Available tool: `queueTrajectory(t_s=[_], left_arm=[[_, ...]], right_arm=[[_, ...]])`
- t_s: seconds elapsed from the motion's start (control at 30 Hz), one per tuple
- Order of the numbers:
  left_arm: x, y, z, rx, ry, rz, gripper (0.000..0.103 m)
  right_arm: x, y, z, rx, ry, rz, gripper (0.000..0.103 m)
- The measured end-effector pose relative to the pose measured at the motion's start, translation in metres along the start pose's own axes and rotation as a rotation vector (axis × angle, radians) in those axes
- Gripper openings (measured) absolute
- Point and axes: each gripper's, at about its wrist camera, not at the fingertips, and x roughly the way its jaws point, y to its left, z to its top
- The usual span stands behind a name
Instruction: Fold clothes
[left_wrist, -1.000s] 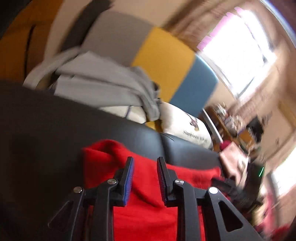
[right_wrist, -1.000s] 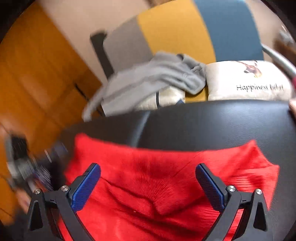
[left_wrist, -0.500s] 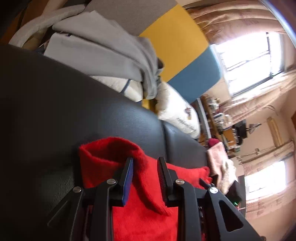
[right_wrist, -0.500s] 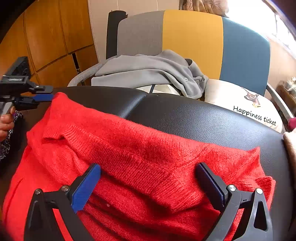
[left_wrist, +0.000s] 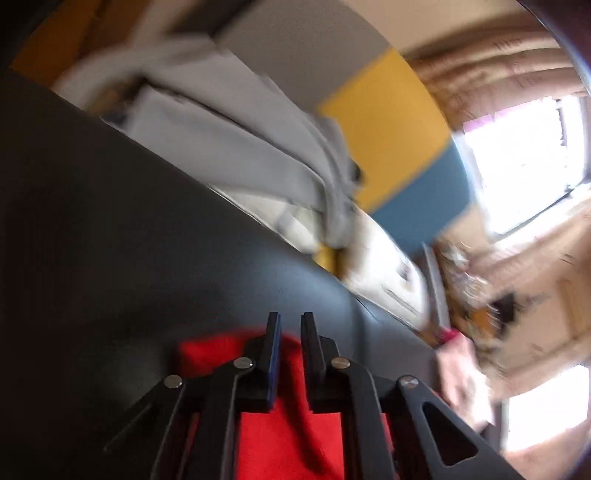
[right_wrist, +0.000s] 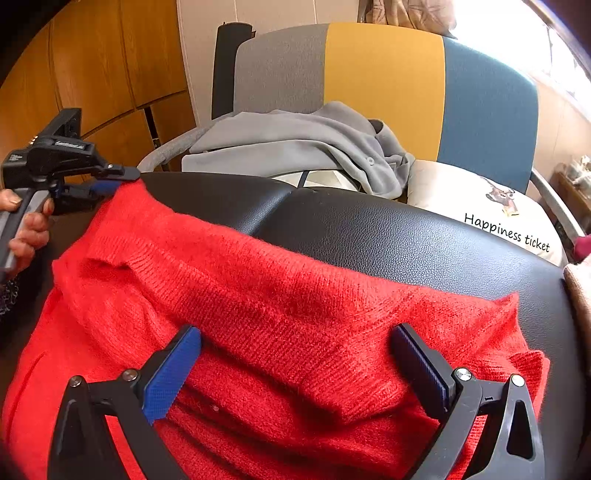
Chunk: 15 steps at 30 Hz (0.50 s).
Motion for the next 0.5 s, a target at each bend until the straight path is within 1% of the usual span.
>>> queueTrajectory(t_s=[0.07, 0.1, 0.13, 0.2, 0.27, 0.33, 0.37, 0.4, 0.43, 0.47, 0.5], left_arm=[[0.008, 0.006, -0.006, 0.028, 0.013, 0.101, 0.001], [0.010, 0.007, -0.009, 0.048, 0.007, 0.139, 0.001], [0.004, 0.006, -0.013, 0.069, -0.029, 0.136, 0.001], [-0.015, 0.007, -0.014, 0.029, -0.090, 0.087, 0.004], [-0.032, 0.007, -0.015, -0.006, -0.146, 0.037, 0.011], [-0.045, -0.001, -0.014, -0.011, -0.166, -0.014, 0.015], [-0.051, -0.007, -0.014, -0.006, -0.179, -0.035, 0.015], [-0.058, -0.016, -0.015, 0.023, -0.202, -0.045, 0.016], [-0.062, -0.026, -0.016, 0.053, -0.217, -0.059, 0.019], [-0.061, -0.035, -0.016, 0.084, -0.207, -0.076, 0.019], [-0.055, -0.043, -0.016, 0.108, -0.180, -0.068, 0.019]], right_arm=[[0.000, -0.001, 0.000, 0.002, -0.002, 0.002, 0.103], [0.001, -0.001, 0.000, 0.004, -0.002, 0.003, 0.103], [0.001, -0.001, 0.000, 0.005, -0.003, 0.005, 0.103], [0.001, -0.002, 0.000, 0.010, -0.006, 0.008, 0.103], [0.001, -0.001, 0.001, 0.010, -0.006, 0.006, 0.103], [0.001, -0.001, 0.001, 0.008, -0.007, 0.004, 0.103], [0.001, -0.001, 0.001, 0.007, -0.007, 0.003, 0.103], [0.001, -0.001, 0.001, 0.006, -0.007, 0.002, 0.103], [0.002, 0.000, 0.001, 0.006, -0.007, 0.002, 0.103], [0.002, 0.000, 0.001, 0.005, -0.007, 0.001, 0.103], [0.002, 0.000, 0.001, 0.005, -0.008, 0.000, 0.103]])
